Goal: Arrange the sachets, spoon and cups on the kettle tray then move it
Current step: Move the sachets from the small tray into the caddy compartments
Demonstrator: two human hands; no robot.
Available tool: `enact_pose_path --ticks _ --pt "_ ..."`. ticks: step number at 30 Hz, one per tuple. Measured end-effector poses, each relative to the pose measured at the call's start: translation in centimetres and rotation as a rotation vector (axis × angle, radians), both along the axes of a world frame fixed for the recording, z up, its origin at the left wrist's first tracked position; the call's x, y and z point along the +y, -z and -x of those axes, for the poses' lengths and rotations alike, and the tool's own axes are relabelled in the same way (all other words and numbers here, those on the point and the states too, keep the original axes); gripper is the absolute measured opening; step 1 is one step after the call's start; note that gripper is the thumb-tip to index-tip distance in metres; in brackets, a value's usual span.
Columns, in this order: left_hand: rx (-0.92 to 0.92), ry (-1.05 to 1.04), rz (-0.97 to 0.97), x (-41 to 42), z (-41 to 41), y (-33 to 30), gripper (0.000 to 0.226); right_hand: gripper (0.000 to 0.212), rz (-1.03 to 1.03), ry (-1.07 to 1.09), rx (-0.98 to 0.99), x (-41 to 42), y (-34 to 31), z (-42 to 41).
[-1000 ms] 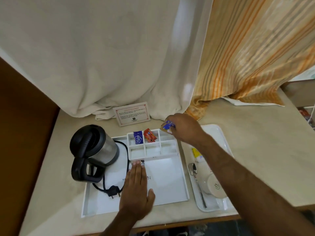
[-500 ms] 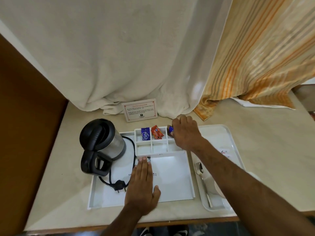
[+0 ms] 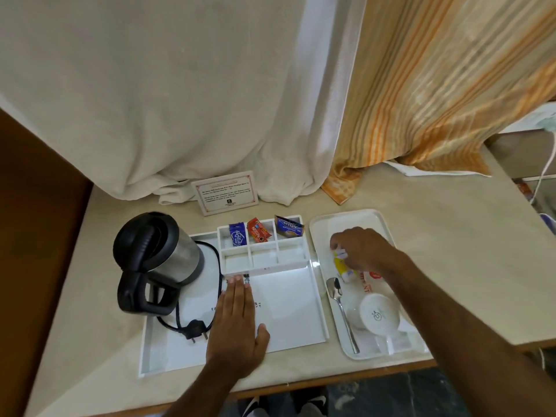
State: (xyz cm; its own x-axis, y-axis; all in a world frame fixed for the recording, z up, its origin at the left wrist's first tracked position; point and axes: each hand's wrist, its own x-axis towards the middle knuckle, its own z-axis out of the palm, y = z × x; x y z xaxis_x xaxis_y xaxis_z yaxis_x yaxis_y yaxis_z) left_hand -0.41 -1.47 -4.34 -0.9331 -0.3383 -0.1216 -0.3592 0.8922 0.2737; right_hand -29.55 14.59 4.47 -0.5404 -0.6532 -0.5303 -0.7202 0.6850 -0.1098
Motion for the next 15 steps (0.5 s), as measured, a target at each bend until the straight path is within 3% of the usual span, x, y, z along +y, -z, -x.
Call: enact_pose_path --ticks 6,12,15 --pt "-0.009 0.006 -0.007 0.1 0.1 -0.5 0.089 0.016 0.121 0.084 0.041 -1.1 -1.8 -1.1" --pt "0.037 0.019 -0.008 0.1 0.0 -0.5 0.09 0.012 0.586 0.113 -0.026 -7.7 -6.8 -5.3" --pt "0.064 0.032 -0.007 0.1 0.1 -0.5 0.091 0.015 0.596 0.084 -0.071 -11.7 -6.4 -7.7"
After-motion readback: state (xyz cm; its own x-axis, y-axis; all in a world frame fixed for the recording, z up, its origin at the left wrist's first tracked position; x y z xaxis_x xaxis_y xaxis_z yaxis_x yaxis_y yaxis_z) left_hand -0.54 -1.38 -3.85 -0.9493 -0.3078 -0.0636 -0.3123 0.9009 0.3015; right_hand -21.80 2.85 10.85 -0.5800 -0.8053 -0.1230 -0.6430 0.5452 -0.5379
